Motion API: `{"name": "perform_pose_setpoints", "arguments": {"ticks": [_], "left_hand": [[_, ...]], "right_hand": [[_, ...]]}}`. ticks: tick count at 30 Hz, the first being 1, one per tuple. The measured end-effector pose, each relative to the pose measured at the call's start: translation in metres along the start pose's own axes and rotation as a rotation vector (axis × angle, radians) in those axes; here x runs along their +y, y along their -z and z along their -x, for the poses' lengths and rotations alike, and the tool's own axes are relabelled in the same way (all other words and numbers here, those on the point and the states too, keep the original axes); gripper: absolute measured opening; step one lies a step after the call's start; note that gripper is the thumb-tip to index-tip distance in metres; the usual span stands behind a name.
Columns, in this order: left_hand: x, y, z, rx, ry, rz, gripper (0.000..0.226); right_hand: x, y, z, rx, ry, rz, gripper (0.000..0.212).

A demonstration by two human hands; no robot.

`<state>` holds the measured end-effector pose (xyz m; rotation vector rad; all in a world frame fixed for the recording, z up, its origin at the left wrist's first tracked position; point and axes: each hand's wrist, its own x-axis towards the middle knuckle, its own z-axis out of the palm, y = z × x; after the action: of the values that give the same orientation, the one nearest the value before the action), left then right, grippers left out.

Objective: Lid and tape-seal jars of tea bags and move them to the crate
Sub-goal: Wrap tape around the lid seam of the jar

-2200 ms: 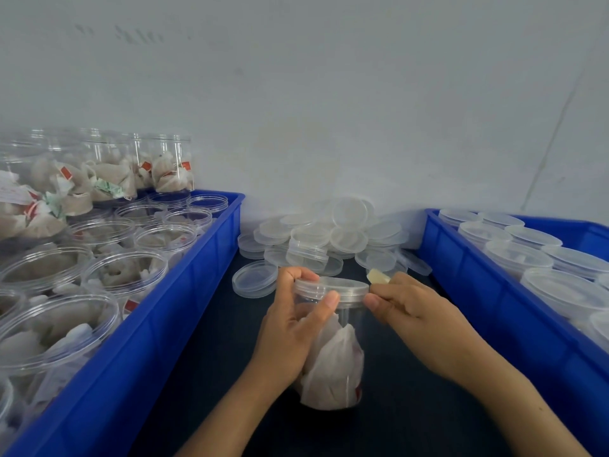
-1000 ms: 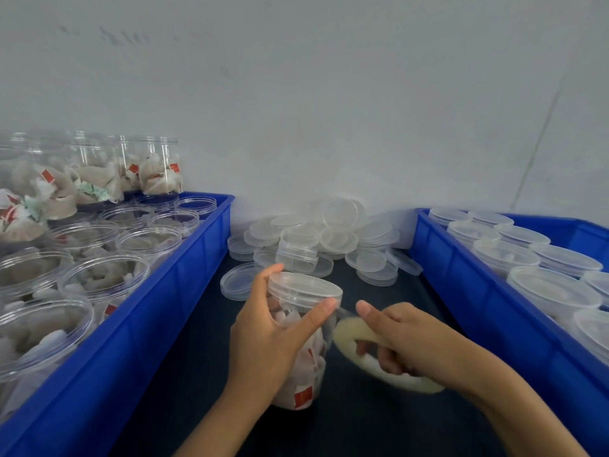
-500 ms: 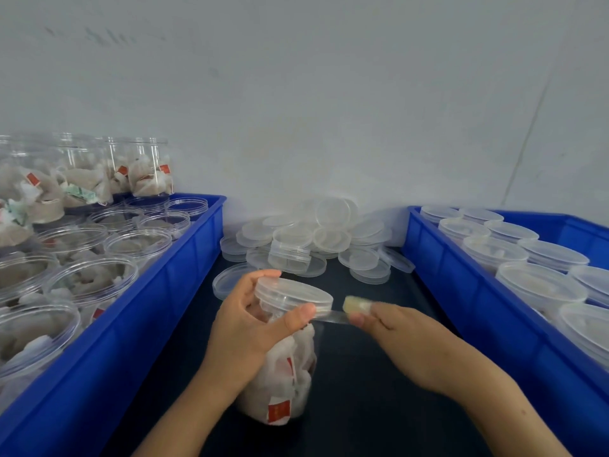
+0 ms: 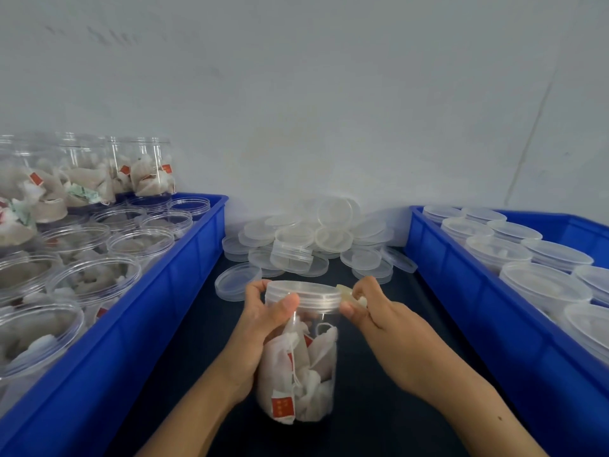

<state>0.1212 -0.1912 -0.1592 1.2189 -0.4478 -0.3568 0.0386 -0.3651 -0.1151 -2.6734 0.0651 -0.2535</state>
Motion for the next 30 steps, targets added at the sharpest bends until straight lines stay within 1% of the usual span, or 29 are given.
{"name": "perform_pose_setpoints", "arguments": {"ticks": [2, 3, 5, 7, 8, 9, 11, 12, 15, 16, 17, 19, 20, 23, 25, 26, 27, 28, 30], "left_hand": [[-0.001, 0.000, -0.001, -0.020, 0.001, 0.002, 0.102], [-0.001, 0.000, -0.002, -0.014, -0.009, -0.003, 0.094], [0.000, -0.002, -0.003, 0.024, -0.045, -0.030, 0.069], [0.002, -0.007, -0.001, 0.083, -0.104, -0.168, 0.045], [0.001, -0.011, 0.000, 0.141, -0.147, -0.292, 0.041], [0.000, -0.015, 0.003, 0.220, -0.205, -0.424, 0.046], [0.001, -0.027, 0.011, 0.397, -0.303, -0.618, 0.064], [0.000, -0.032, 0.013, 0.436, -0.299, -0.665, 0.073], [0.003, -0.042, 0.017, 0.450, -0.160, -0.763, 0.108], [0.005, -0.043, 0.015, 0.474, -0.128, -0.781, 0.111], [0.007, -0.042, 0.014, 0.494, -0.121, -0.779, 0.105], [0.010, -0.041, 0.012, 0.517, -0.104, -0.726, 0.082], [0.010, -0.039, 0.011, 0.516, -0.094, -0.686, 0.078], [0.005, -0.033, 0.009, 0.508, -0.110, -0.610, 0.079], [0.005, -0.030, 0.009, 0.499, -0.136, -0.575, 0.078], [0.005, -0.028, 0.009, 0.490, -0.149, -0.560, 0.077], [0.005, -0.027, 0.008, 0.479, -0.160, -0.544, 0.075], [0.005, -0.025, 0.008, 0.466, -0.169, -0.522, 0.073], [0.006, -0.022, 0.009, 0.440, -0.188, -0.484, 0.073]], "right_hand": [[0.003, -0.003, -0.001, 0.024, 0.033, -0.023, 0.050], [0.004, -0.003, -0.001, 0.023, 0.034, -0.046, 0.050], [0.004, -0.001, 0.000, 0.004, 0.013, -0.092, 0.043], [0.002, 0.000, 0.001, 0.027, 0.006, -0.091, 0.038], [0.002, 0.000, 0.001, 0.051, 0.010, -0.079, 0.037], [-0.001, -0.002, 0.002, 0.076, 0.011, -0.068, 0.037], [-0.010, -0.006, 0.003, 0.127, 0.006, -0.051, 0.038], [-0.015, -0.009, 0.004, 0.153, 0.008, -0.039, 0.040], [-0.023, -0.017, 0.007, 0.212, 0.037, 0.052, 0.046], [-0.023, -0.018, 0.007, 0.201, 0.037, 0.087, 0.048], [-0.024, -0.019, 0.007, 0.168, 0.024, 0.105, 0.051], [-0.027, -0.018, 0.006, 0.065, -0.020, 0.074, 0.057], [-0.027, -0.017, 0.007, 0.030, -0.025, 0.022, 0.056], [-0.022, -0.010, 0.007, -0.023, -0.068, -0.353, 0.046], [-0.017, -0.007, 0.007, -0.167, -0.126, -0.560, 0.040], [-0.015, -0.005, 0.007, -0.232, -0.142, -0.604, 0.040], [-0.013, -0.003, 0.007, -0.258, -0.136, -0.617, 0.040], [-0.011, -0.002, 0.006, -0.245, -0.116, -0.611, 0.039], [-0.005, 0.001, 0.003, -0.155, -0.065, -0.514, 0.037]]}}
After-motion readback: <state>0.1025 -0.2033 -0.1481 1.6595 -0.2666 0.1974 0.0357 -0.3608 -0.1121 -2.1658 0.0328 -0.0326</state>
